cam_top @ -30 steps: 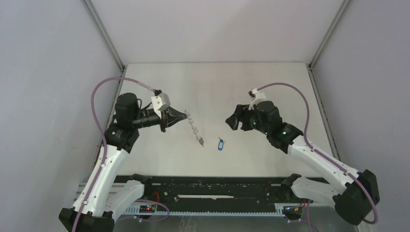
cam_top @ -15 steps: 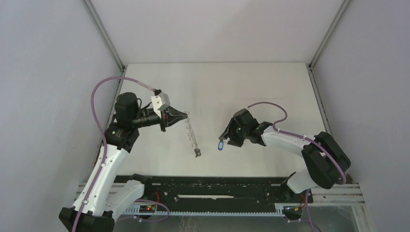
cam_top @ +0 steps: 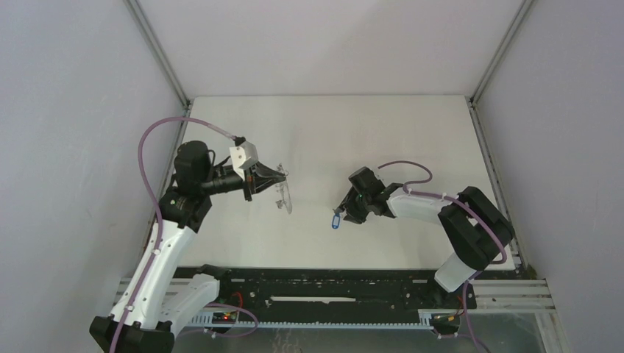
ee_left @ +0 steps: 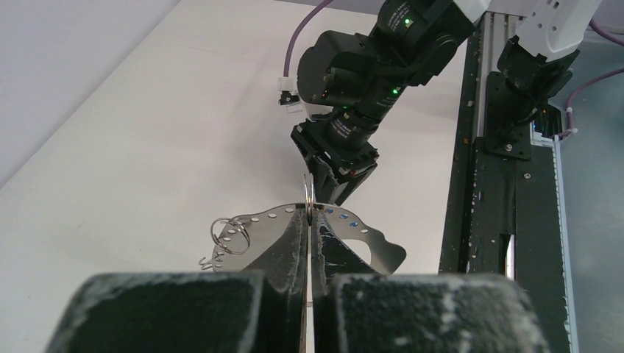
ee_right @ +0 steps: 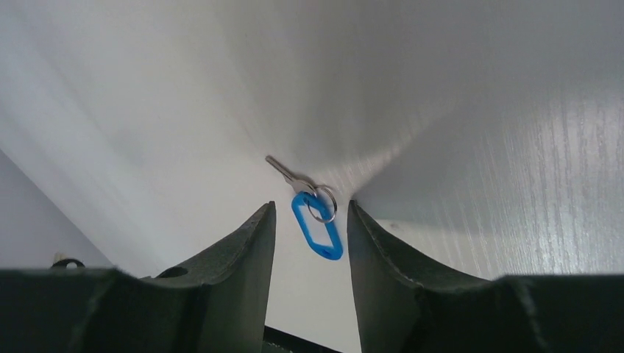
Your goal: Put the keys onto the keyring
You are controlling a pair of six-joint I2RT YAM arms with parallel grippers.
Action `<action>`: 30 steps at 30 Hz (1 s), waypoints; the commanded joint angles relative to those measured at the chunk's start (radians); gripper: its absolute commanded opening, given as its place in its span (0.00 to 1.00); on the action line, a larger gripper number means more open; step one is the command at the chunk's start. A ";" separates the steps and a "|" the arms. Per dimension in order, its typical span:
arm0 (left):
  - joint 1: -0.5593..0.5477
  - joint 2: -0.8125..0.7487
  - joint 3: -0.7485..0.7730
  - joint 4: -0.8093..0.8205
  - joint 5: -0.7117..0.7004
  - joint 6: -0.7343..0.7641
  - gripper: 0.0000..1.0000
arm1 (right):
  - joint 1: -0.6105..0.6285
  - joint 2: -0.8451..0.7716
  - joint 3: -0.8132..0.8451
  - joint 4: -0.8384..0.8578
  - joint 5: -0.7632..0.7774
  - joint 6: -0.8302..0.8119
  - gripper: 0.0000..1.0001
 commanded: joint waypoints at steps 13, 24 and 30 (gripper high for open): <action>0.009 -0.033 0.031 0.020 0.025 0.000 0.00 | 0.004 0.041 0.030 0.086 0.052 -0.004 0.13; 0.009 -0.033 0.026 -0.057 0.076 0.044 0.00 | 0.052 -0.147 0.078 0.201 0.067 -0.526 0.00; 0.008 -0.035 0.021 -0.129 0.083 0.127 0.00 | 0.122 -0.324 0.059 0.283 -0.089 -0.974 0.00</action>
